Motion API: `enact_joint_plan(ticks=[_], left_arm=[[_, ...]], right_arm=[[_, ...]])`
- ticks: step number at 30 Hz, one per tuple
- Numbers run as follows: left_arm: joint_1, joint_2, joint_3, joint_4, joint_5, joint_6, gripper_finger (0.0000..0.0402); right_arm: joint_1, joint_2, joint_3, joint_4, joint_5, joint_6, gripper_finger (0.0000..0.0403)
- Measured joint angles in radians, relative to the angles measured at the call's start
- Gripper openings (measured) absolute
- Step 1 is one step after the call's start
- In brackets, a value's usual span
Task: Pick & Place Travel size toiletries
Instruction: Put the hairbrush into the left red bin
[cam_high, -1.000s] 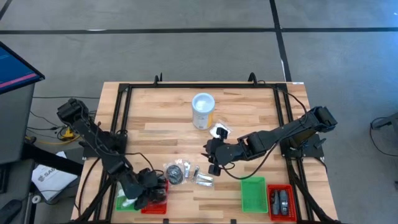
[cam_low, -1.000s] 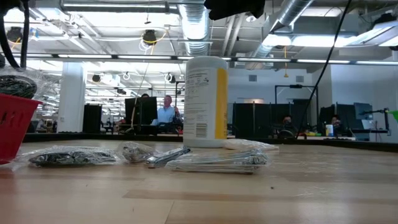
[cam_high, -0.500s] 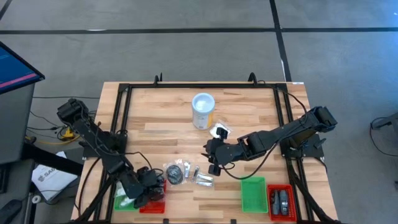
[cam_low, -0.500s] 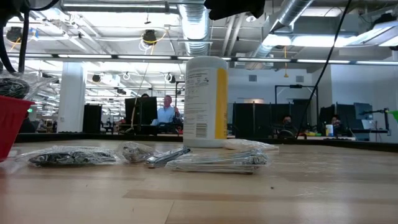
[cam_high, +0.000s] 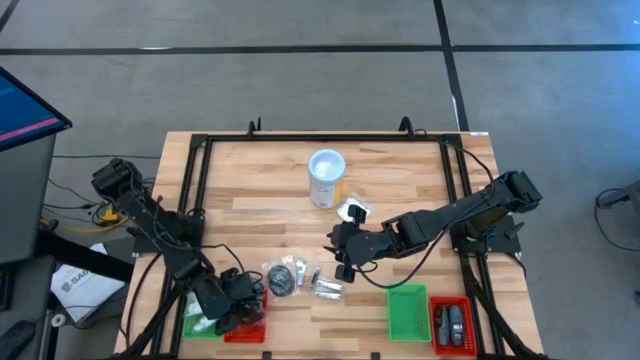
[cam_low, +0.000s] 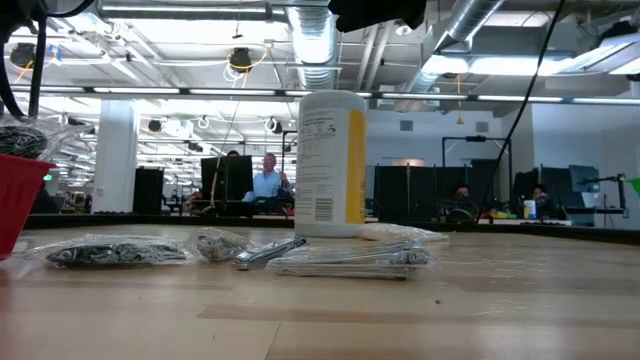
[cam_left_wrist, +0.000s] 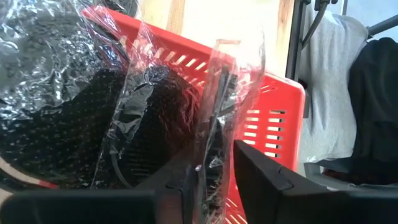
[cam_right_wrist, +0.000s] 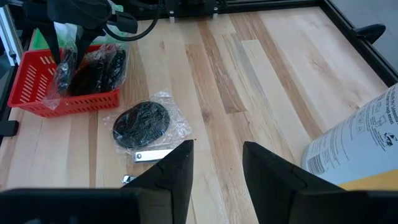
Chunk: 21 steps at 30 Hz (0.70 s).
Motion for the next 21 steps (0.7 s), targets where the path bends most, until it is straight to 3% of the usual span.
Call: enact_joint_plan(ticks=[12,21], left_arm=[[0.000,-0.080,0.000,0.002,0.000,0.038,0.0148],[0.005,-0.153,0.000,-0.006,-0.062,0.076,0.0171]], right_arm=[[0.000,0.000,0.000,0.000,0.000,0.000,0.0129],[0.000,0.000,0.000,0.000,0.000,0.000,0.0129]])
